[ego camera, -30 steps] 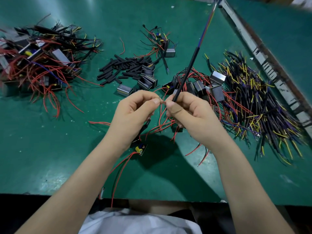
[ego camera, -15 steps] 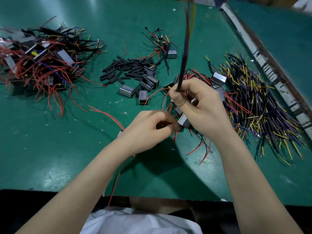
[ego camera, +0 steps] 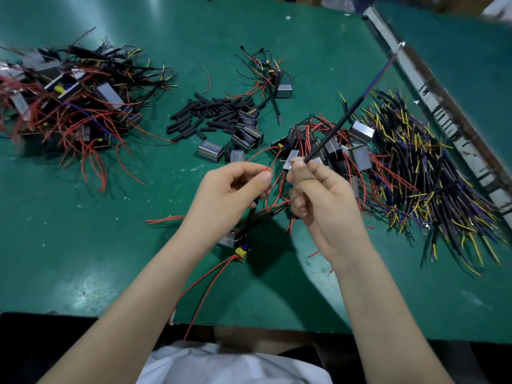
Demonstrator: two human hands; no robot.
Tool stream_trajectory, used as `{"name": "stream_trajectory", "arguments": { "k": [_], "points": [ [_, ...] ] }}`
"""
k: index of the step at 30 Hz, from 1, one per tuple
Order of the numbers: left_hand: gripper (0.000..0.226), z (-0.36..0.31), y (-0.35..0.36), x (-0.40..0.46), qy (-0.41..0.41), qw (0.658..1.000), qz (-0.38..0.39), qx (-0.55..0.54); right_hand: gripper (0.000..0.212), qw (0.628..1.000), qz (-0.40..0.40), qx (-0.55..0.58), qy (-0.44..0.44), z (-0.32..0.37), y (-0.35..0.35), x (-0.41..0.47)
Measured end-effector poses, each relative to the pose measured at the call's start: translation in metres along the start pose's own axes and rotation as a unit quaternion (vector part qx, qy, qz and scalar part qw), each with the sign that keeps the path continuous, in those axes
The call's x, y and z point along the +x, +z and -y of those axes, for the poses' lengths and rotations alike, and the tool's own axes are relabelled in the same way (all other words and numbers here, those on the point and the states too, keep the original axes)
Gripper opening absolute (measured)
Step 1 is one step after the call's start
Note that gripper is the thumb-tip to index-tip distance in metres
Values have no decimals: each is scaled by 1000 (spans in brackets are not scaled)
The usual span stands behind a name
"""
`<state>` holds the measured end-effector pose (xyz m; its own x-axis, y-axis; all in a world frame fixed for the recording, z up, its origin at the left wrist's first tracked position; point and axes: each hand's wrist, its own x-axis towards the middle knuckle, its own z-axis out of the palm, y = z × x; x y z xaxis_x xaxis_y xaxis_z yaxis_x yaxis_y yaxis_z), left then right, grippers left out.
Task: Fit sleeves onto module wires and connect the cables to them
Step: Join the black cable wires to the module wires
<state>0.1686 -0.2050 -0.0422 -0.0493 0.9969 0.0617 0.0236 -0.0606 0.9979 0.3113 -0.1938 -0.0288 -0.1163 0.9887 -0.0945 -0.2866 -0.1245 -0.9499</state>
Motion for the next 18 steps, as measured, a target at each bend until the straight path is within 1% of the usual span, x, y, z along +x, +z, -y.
{"name": "stream_trajectory", "arguments": {
  "k": [4,7,11,13,18],
  "points": [
    [16,1,0,-1,-7,1000,3,-8,16,1000,-5,0,22,-8,2,-3],
    [16,1,0,-1,-5,1000,4,-14,24,999,-14,14,42,-13,4,-3],
    [14,3,-1,-1,-2,1000,9,-14,32,998,-7,17,57,-17,7,-2],
    [14,4,0,-1,1,1000,13,-13,33,998,-8,13,58,-18,7,-1],
    [21,4,0,-2,25,999,20,14,37,998,-11,14,59,-19,8,0]
  ]
}}
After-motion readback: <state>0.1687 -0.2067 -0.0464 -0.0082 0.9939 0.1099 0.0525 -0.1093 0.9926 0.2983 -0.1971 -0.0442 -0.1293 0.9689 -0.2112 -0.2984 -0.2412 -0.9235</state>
